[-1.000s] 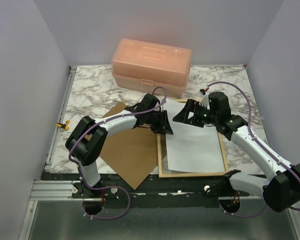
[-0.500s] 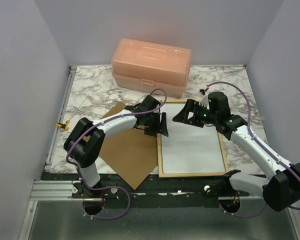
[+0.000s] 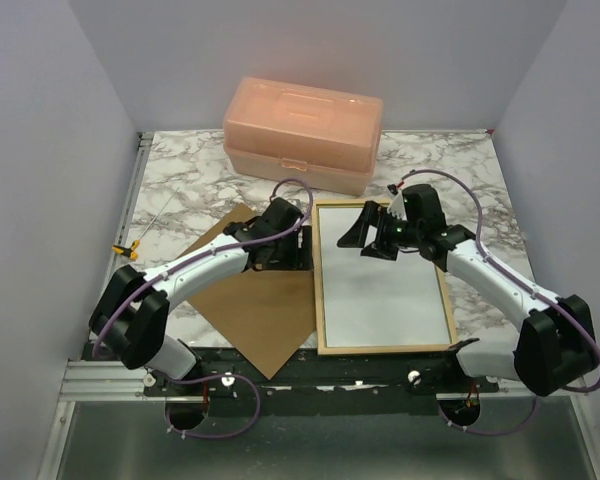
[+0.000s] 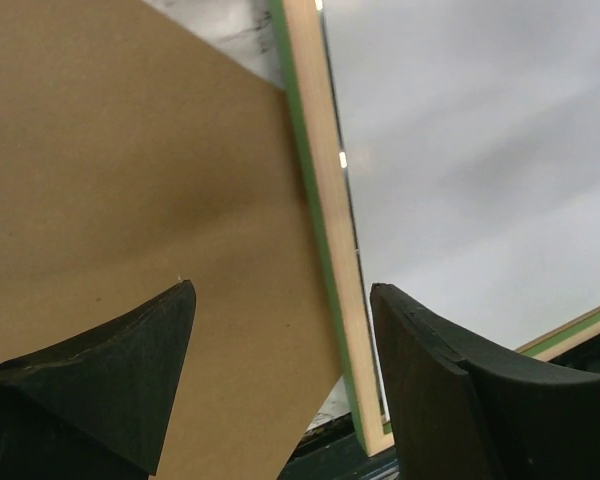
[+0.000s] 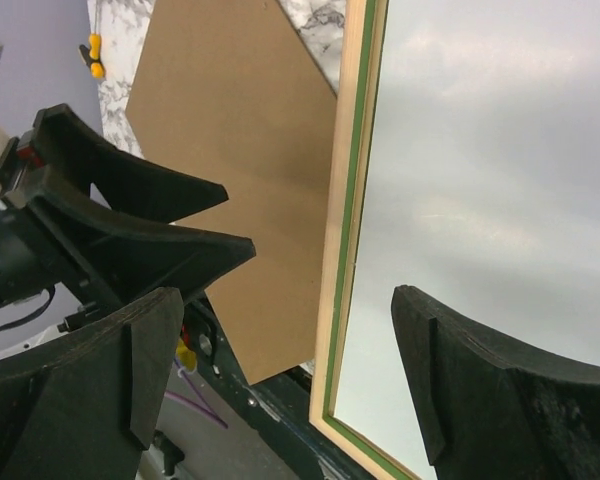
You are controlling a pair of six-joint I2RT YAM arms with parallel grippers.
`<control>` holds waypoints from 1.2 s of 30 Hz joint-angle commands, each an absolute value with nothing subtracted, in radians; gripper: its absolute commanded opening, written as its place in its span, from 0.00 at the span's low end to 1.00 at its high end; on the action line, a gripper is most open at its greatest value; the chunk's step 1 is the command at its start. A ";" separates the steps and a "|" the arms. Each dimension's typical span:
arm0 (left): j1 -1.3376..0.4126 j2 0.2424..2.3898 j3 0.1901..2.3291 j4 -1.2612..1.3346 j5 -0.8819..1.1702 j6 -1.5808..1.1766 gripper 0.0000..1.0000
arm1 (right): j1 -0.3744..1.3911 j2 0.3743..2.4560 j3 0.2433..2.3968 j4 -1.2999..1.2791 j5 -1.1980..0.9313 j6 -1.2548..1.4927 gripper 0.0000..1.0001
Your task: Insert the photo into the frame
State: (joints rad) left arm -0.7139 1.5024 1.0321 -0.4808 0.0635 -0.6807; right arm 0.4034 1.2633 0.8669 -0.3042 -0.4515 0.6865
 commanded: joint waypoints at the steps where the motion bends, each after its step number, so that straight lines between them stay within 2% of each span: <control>1: -0.713 1.422 0.940 -0.493 -0.042 -0.680 0.72 | 0.407 1.338 0.843 -0.202 -0.546 0.756 0.92; 8: -0.696 1.291 0.779 -0.448 -0.040 -0.723 0.68 | 0.517 1.483 0.919 -0.171 -0.534 0.764 0.92; 16: -0.648 1.178 0.609 -0.402 0.011 -0.824 0.59 | 0.701 1.683 1.041 -0.131 -0.503 0.804 0.91; 26: -0.521 1.118 0.493 -0.381 0.081 -0.873 0.52 | 0.846 1.909 1.308 -0.443 -0.181 0.673 0.91; 36: -0.502 1.145 0.484 -0.374 0.092 -0.861 0.49 | 0.861 1.994 1.376 -0.614 0.049 0.648 0.93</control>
State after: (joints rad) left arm -0.5056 1.1290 0.4995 -0.3809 0.0711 -0.8619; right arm 0.8570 1.9579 1.3640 -0.4751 -0.1261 0.6750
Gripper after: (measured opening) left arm 0.497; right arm 0.920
